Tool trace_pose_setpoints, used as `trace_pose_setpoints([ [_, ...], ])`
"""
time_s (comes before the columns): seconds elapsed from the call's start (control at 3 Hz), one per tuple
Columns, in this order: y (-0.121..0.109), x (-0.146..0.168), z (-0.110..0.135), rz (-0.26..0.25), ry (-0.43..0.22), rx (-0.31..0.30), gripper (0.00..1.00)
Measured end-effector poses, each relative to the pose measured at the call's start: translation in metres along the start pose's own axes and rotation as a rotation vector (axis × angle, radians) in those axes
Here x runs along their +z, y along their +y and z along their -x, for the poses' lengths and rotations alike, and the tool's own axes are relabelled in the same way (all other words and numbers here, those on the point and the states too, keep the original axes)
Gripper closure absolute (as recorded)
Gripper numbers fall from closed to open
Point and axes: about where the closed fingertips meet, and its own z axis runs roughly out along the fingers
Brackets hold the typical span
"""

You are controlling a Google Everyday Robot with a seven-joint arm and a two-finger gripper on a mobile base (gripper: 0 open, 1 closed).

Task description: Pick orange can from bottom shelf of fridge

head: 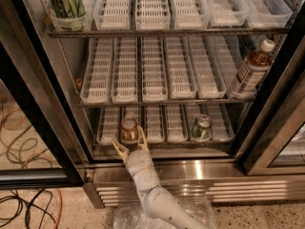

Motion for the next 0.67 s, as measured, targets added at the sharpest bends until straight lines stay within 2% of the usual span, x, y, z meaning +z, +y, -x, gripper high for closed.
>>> trace_pose_setpoints([
  [0.67,-0.025,0.027,-0.005,-0.056,-0.027,-0.033,0.33],
])
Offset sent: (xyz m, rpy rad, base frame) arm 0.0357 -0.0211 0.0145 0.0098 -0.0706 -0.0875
